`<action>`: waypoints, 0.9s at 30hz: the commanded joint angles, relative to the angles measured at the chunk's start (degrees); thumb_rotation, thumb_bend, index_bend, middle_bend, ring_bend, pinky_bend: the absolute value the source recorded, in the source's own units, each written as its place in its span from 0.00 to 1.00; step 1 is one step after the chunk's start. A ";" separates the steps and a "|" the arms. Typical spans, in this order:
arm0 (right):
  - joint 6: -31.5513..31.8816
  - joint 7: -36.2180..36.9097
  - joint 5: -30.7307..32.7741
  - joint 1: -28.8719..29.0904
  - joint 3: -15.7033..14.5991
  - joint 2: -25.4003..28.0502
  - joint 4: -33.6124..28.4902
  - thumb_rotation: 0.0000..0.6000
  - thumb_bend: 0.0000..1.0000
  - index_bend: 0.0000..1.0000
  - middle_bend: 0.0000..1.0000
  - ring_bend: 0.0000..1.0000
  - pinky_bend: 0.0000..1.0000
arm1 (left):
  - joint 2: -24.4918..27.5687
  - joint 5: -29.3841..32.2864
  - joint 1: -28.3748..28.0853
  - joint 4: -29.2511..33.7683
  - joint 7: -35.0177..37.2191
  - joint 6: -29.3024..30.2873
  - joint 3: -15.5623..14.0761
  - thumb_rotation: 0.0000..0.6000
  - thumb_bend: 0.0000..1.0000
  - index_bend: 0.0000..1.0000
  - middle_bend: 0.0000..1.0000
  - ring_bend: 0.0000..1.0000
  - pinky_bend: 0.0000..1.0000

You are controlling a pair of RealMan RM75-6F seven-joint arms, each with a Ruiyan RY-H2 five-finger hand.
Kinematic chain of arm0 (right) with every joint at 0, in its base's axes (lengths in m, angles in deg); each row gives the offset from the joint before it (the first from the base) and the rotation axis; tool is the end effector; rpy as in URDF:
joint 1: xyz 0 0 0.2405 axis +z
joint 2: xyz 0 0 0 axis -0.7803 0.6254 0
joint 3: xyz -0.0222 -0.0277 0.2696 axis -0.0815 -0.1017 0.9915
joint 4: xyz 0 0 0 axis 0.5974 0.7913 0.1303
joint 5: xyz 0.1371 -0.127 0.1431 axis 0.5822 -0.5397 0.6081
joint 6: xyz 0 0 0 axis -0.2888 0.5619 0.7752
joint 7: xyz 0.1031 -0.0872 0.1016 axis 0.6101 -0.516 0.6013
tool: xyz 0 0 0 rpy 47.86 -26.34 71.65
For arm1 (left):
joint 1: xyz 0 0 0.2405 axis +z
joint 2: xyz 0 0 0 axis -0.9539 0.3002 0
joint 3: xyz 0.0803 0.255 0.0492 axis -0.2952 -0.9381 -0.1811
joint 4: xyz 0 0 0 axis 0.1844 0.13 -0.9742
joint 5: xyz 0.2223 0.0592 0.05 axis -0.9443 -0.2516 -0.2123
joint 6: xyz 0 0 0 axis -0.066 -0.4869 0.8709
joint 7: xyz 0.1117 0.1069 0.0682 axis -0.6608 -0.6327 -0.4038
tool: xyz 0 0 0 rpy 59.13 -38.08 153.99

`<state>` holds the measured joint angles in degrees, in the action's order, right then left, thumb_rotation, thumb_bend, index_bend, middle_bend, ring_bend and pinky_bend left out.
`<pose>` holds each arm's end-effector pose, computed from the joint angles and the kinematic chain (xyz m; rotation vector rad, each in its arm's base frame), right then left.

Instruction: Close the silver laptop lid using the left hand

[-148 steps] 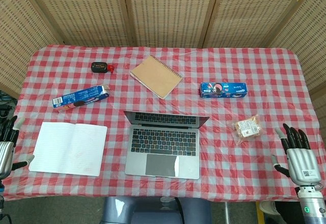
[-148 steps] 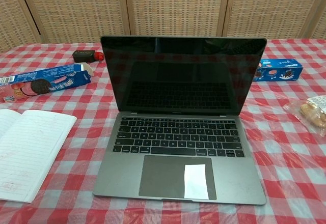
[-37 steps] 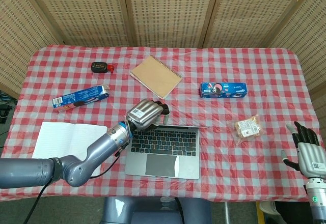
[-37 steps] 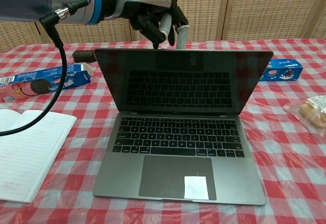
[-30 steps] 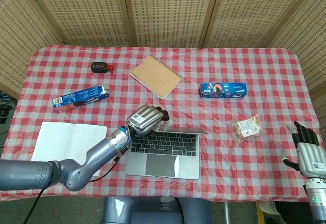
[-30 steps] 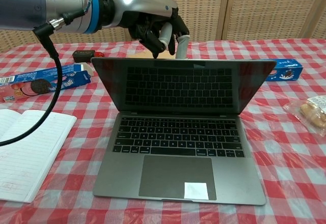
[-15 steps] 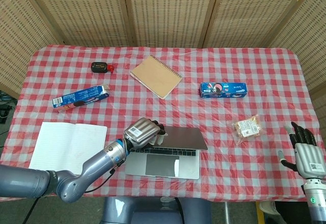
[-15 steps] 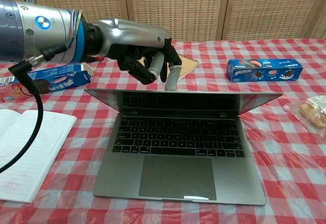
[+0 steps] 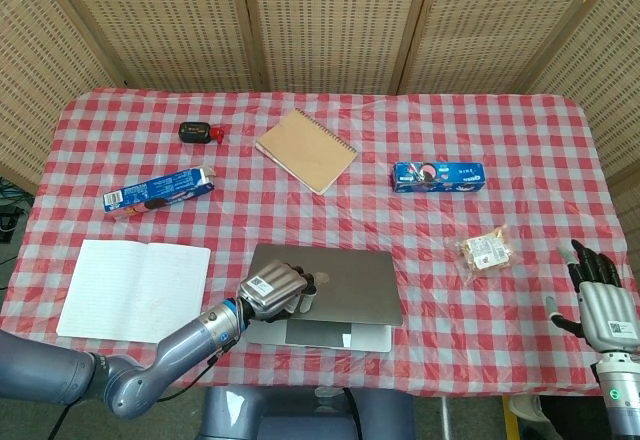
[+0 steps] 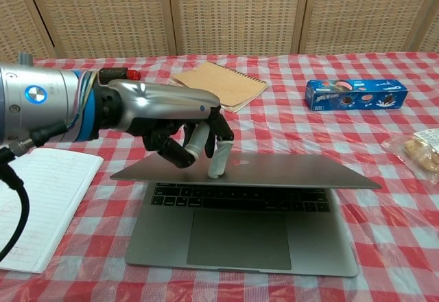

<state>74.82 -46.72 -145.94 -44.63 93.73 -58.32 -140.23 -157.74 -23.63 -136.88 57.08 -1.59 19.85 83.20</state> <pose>-0.3697 -0.2301 0.1370 1.3232 -0.9992 0.7910 -0.0332 0.2981 -0.0580 -2.3634 -1.0313 -0.8172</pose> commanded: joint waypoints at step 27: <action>0.09 0.97 1.31 -0.25 0.69 0.16 0.23 1.00 0.62 0.06 0.00 0.00 0.00 | -8.08 2.12 1.00 -4.04 -5.12 -0.27 -5.26 1.00 1.00 0.57 0.38 0.32 0.42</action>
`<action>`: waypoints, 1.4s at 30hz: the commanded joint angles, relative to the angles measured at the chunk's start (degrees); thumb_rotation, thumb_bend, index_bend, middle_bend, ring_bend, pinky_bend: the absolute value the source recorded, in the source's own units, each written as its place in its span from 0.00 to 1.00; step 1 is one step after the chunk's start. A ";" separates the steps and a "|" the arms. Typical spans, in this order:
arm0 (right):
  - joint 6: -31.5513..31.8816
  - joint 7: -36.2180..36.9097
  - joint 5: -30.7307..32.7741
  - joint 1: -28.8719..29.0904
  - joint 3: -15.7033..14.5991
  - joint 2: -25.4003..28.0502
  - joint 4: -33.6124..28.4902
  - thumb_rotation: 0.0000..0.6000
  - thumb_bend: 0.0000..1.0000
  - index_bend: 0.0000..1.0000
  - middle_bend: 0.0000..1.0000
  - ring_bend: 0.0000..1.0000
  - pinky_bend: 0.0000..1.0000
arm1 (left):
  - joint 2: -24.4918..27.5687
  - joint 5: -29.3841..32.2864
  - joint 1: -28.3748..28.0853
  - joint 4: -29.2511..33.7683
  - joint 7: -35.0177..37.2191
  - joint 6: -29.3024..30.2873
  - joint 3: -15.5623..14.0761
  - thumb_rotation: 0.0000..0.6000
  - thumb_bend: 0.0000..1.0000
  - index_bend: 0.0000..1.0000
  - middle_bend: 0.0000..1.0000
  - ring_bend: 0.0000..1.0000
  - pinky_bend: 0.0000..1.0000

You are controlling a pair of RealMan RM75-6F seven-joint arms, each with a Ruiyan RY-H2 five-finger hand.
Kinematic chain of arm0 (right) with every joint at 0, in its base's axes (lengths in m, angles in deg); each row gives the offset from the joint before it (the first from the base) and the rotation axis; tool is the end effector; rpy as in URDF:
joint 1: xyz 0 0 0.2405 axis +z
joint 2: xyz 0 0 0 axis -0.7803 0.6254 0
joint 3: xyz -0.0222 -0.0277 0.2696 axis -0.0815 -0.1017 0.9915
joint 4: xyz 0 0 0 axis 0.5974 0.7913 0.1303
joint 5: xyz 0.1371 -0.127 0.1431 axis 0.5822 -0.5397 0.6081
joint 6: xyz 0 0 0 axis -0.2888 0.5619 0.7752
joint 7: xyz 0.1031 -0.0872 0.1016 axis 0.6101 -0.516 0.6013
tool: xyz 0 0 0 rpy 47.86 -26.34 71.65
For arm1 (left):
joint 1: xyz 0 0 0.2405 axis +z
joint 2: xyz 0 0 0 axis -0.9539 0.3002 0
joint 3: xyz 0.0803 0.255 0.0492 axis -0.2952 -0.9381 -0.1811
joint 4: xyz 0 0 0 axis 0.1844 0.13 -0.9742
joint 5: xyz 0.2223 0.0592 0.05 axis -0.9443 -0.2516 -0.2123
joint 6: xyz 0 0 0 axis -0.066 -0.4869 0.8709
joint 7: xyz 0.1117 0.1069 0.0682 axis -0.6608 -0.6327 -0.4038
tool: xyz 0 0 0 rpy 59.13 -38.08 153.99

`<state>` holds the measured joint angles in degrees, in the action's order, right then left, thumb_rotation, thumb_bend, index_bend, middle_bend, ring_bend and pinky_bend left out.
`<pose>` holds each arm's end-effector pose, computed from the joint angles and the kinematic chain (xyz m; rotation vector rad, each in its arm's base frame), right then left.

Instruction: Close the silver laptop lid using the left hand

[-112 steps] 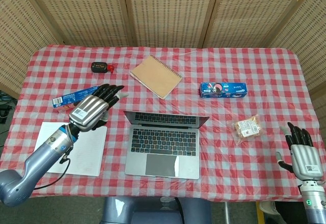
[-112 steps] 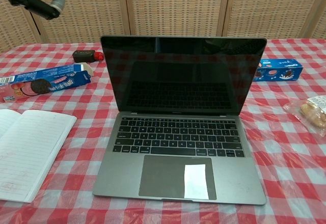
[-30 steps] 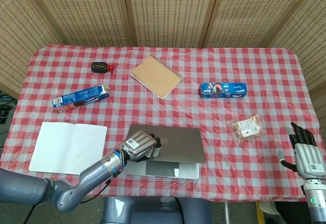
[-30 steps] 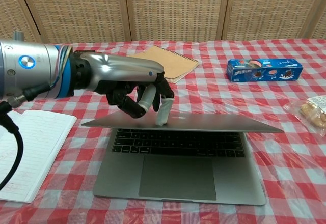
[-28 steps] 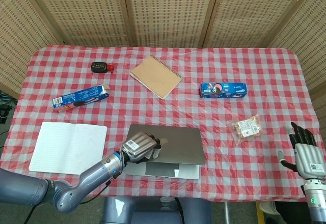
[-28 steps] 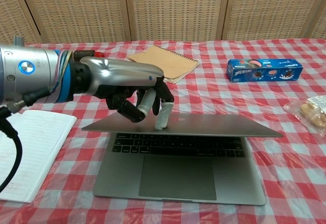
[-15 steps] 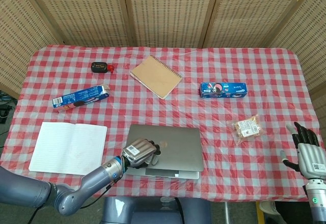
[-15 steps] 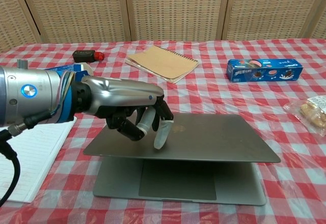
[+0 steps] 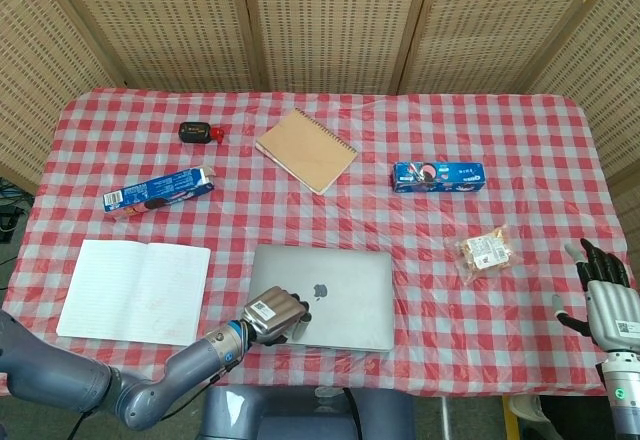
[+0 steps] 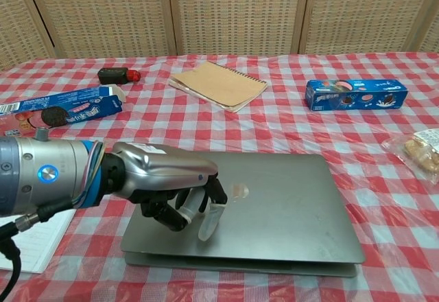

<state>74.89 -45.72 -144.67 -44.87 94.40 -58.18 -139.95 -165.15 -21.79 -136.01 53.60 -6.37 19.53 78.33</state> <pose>-0.3740 -0.2311 0.1424 1.2865 -1.0092 0.7968 -0.0605 0.2678 -0.1014 -2.4509 -1.0317 -0.6631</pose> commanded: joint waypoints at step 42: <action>4.30 -4.52 -4.87 -0.38 -0.89 -1.35 -0.59 1.00 0.60 0.00 0.00 0.00 0.00 | 11.59 -35.17 38.79 -5.21 -4.35 50.54 -12.17 1.00 0.30 0.00 0.00 0.00 0.00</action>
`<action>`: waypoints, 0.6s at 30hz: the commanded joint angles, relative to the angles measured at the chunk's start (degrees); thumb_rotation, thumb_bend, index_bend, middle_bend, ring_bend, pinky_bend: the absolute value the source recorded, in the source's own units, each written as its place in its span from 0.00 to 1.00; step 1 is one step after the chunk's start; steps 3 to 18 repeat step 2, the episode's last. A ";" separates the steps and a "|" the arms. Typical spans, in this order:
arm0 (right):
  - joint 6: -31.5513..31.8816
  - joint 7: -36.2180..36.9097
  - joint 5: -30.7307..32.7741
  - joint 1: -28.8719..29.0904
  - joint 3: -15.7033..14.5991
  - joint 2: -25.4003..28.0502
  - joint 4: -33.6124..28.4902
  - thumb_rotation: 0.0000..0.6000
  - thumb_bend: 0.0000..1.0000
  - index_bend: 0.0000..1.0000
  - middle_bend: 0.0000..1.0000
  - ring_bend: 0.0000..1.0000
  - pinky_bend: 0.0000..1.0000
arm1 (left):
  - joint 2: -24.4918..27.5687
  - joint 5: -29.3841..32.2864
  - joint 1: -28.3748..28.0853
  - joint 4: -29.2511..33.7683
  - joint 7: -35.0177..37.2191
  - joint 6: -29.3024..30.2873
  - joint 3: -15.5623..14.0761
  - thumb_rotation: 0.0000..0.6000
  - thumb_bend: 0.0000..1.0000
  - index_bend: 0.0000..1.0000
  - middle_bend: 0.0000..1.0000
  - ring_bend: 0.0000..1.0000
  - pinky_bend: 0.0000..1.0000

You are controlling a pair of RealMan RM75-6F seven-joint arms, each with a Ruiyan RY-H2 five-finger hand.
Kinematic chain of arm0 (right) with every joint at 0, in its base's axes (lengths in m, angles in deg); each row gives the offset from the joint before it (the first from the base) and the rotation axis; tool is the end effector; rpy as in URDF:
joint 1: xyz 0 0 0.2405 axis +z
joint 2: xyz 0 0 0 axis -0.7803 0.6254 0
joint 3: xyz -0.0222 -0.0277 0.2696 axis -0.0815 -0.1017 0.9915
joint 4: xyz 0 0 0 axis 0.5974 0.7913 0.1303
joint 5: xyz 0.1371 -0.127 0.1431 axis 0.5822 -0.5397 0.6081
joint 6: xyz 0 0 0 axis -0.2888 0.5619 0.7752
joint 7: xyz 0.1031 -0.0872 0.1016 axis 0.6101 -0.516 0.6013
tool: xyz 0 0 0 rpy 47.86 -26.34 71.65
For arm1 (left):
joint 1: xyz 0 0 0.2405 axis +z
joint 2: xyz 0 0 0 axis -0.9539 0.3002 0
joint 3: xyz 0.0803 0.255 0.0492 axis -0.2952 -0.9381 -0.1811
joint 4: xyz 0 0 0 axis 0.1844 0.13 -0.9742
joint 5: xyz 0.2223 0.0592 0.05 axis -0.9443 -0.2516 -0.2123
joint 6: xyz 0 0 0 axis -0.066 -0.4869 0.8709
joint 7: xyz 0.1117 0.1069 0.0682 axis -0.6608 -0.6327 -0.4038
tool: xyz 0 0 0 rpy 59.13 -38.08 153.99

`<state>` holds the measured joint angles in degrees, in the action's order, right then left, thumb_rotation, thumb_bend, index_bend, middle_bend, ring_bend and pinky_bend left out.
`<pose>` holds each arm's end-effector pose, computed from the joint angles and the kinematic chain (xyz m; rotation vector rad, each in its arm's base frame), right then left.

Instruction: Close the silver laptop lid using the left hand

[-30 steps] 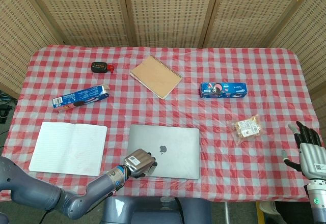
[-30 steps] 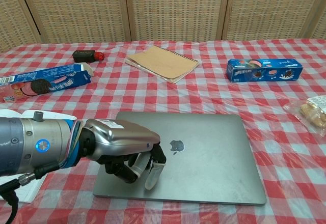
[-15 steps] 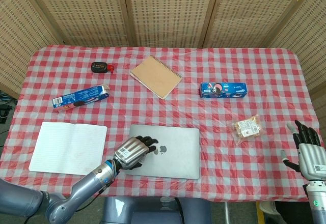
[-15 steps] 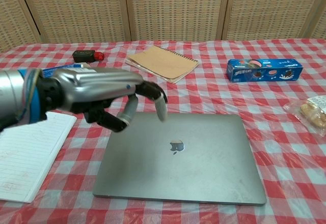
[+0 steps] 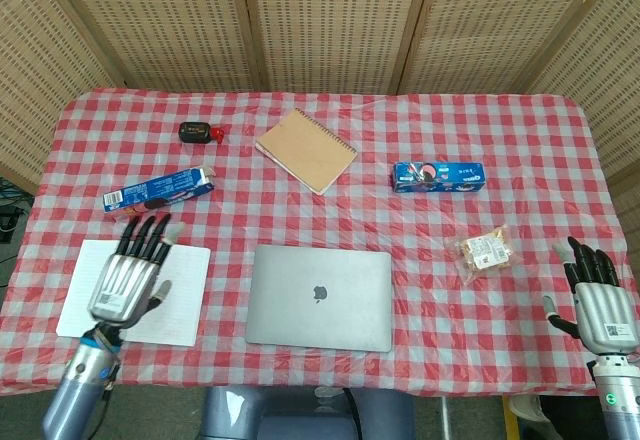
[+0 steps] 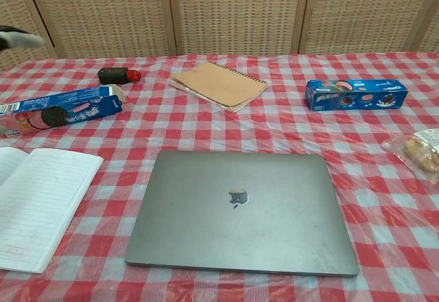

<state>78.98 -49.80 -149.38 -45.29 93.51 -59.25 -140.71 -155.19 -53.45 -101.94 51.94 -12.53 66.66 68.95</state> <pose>-0.3551 -0.2261 0.1360 1.3521 -0.9065 0.8245 -0.2051 0.2405 0.0585 -1.6494 -0.6267 -0.8383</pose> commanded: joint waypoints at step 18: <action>0.31 -0.98 -0.38 0.06 -0.13 -0.47 0.19 1.00 0.59 0.00 0.00 0.00 0.00 | 1.96 -3.95 6.54 -4.94 3.30 3.90 -3.27 1.00 0.30 0.00 0.00 0.00 0.00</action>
